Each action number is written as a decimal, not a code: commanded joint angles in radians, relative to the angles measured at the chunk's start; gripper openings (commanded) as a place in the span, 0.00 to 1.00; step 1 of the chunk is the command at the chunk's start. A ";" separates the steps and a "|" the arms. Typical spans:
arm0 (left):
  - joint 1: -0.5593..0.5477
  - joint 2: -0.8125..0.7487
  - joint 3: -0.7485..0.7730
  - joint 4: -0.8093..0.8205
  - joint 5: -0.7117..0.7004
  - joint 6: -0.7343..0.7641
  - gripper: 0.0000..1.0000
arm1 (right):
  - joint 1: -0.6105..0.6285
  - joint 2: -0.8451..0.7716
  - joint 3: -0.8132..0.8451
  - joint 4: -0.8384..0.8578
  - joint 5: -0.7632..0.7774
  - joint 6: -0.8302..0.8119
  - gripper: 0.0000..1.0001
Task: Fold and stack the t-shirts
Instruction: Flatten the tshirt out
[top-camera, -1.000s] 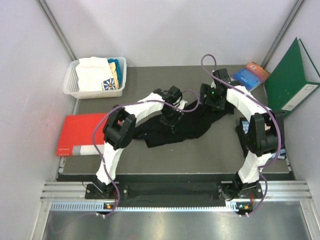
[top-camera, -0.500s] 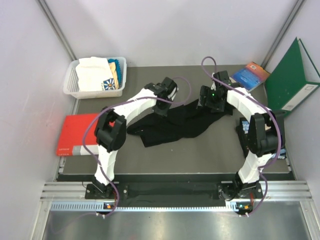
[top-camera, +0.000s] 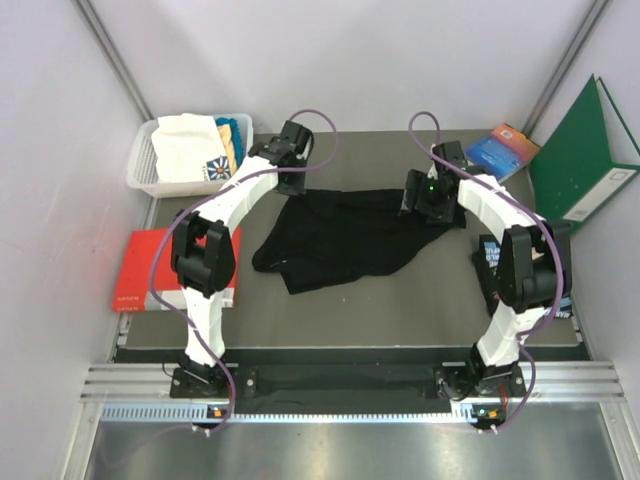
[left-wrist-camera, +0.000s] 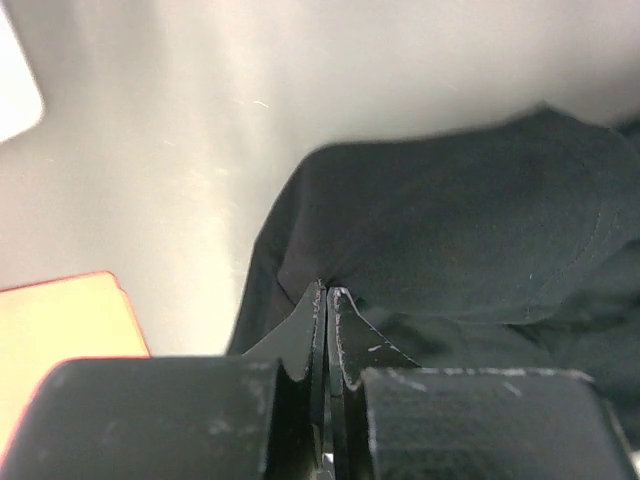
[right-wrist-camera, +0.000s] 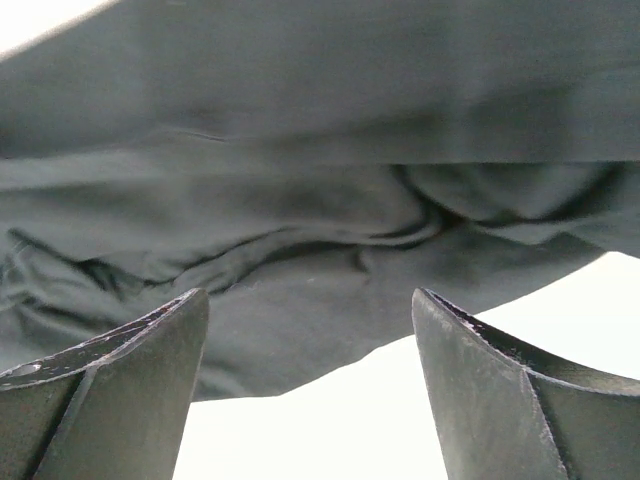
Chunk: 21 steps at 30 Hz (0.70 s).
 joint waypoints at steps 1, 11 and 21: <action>0.055 0.067 0.089 -0.023 -0.058 -0.028 0.00 | -0.063 -0.053 0.037 0.045 0.071 0.017 0.82; 0.135 0.137 0.143 -0.047 -0.127 -0.057 0.00 | -0.186 -0.028 0.089 0.139 0.010 0.032 0.81; 0.173 0.159 0.183 0.032 0.174 -0.062 0.99 | -0.184 0.030 0.109 0.156 -0.059 0.038 0.77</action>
